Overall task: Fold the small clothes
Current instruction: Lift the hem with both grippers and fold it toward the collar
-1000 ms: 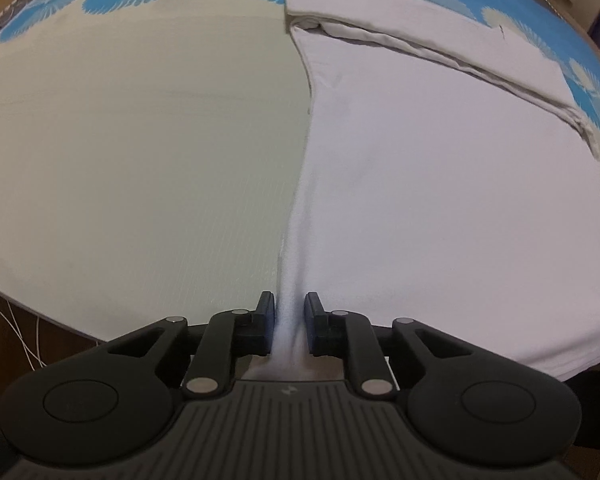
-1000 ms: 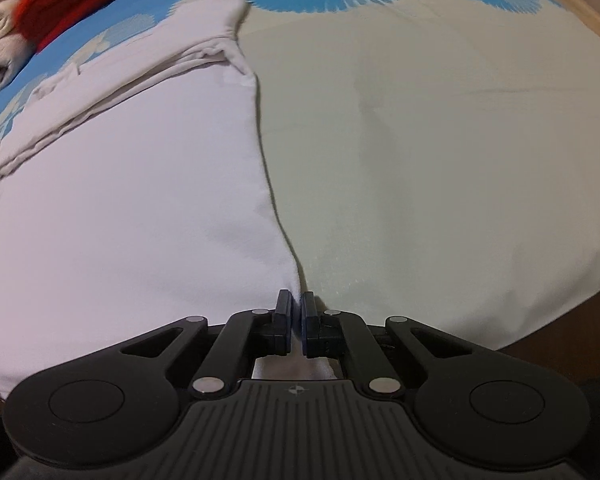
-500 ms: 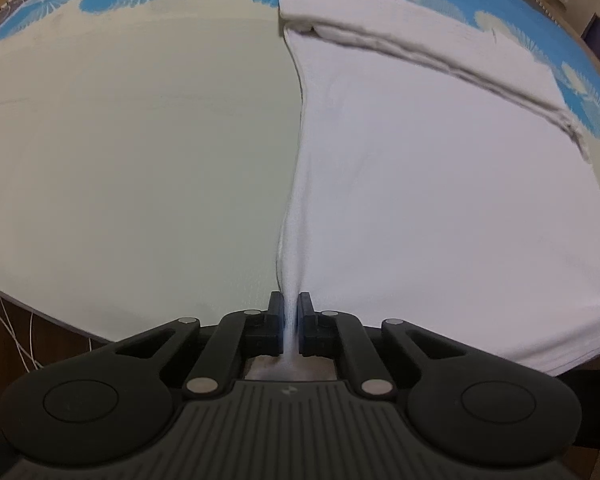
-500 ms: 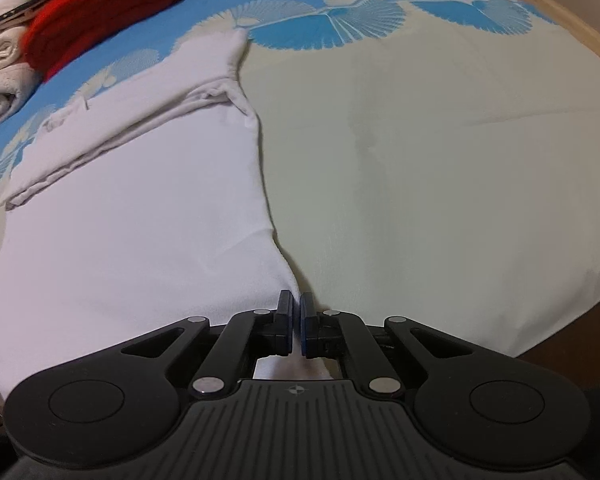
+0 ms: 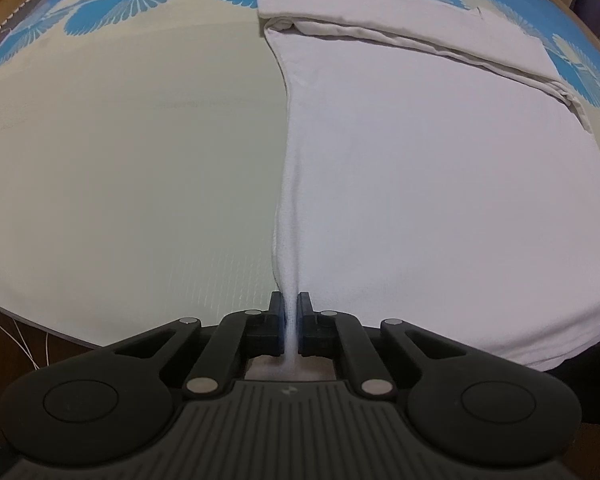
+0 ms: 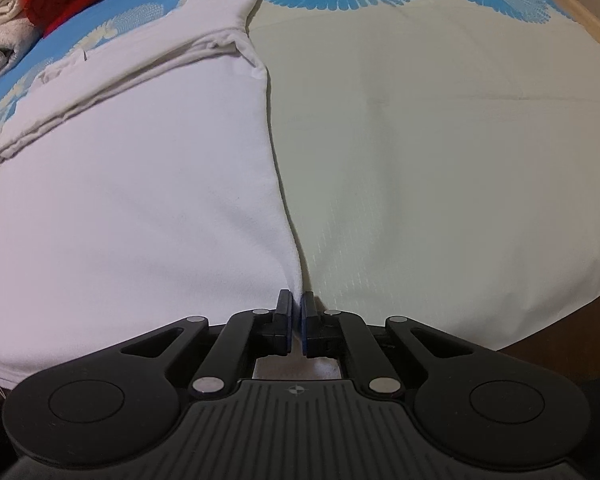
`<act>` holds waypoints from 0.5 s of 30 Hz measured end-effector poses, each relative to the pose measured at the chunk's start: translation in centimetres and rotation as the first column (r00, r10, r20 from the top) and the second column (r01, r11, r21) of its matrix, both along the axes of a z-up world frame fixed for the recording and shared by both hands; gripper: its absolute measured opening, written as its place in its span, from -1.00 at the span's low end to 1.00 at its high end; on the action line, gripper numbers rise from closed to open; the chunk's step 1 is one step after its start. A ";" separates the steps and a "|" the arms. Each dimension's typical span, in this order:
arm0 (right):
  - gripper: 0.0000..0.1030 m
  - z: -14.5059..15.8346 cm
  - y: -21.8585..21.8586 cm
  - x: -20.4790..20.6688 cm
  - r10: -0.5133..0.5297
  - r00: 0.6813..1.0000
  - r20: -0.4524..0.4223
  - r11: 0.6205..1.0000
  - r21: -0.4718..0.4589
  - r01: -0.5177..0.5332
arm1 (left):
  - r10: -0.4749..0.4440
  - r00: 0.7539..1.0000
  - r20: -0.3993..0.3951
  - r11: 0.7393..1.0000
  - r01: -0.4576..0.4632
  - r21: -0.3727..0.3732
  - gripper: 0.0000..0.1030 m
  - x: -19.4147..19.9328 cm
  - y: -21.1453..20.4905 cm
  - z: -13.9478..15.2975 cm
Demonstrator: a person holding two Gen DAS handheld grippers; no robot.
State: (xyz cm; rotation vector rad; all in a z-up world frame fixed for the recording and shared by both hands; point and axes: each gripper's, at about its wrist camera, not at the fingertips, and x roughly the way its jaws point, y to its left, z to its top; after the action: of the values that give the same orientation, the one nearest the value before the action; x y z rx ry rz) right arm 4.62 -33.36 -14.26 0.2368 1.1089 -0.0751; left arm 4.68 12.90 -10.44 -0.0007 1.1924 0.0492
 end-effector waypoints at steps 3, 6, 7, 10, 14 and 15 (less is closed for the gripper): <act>-0.95 1.4 -0.4 -0.2 -0.023 0.997 0.069 1.000 0.019 0.022 | -0.015 1.000 0.022 1.000 0.015 0.012 -0.90 -0.1 -0.4 0.5; -0.95 3.7 -1.1 -0.6 -0.038 0.988 0.151 0.998 0.059 0.029 | -0.037 0.997 0.064 0.999 0.037 0.012 -0.91 -0.9 -1.0 2.1; -0.95 4.7 -1.4 -0.7 -0.043 0.983 0.180 0.996 0.082 0.028 | -0.043 0.996 0.084 0.999 0.043 0.007 -0.91 -1.2 -1.2 2.9; -0.96 7.8 -2.8 -1.2 -0.074 0.965 0.252 0.988 0.149 0.037 | -0.034 0.990 0.140 0.998 0.040 -0.043 -0.92 -2.2 -1.7 5.8; -0.96 11.9 -4.7 -3.0 -0.097 0.942 0.320 0.974 0.225 0.024 | -0.051 0.970 0.239 0.994 0.071 -0.078 -0.92 -4.9 -2.4 10.3; -0.96 13.0 -5.2 -3.9 -0.094 0.936 0.339 0.971 0.237 0.011 | -0.050 0.964 0.263 0.993 0.077 -0.093 -0.92 -5.9 -2.3 11.3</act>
State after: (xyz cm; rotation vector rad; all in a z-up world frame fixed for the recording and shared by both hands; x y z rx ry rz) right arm 0.71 -38.58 -1.24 0.4715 0.7548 0.0487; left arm -1.25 10.56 0.86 -0.0577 0.9300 -0.0676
